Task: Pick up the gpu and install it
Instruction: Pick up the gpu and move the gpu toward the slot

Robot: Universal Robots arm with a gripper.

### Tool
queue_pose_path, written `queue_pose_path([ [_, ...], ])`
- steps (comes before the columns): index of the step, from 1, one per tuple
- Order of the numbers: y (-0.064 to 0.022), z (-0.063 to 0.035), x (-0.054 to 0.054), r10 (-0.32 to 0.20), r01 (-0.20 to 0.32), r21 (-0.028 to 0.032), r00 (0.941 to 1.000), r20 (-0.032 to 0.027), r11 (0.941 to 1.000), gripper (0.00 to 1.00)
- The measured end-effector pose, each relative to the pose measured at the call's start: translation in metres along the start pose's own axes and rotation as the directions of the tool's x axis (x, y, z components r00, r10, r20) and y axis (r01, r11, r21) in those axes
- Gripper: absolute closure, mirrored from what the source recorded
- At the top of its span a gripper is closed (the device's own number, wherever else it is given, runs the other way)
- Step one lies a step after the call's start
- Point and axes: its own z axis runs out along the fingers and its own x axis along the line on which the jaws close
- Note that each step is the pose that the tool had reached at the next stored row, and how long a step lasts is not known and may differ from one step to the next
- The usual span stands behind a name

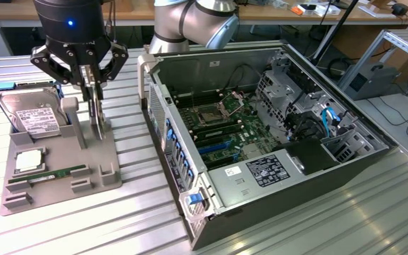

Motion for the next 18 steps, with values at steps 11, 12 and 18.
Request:
queue_pose_path([
  [11, 0.0001, -0.0025, 0.0, 0.0, 0.0, 0.0, 1.0, 0.0, 1.0, 0.73],
  [12, 0.0001, -0.0028, -0.0001, 0.0, 0.0, 0.0, 1.0, 0.0, 1.0, 0.73],
  [18, 0.0001, -0.0044, -0.0001, 0.0, 0.0, 0.0, 1.0, 0.0, 1.0, 0.73],
])
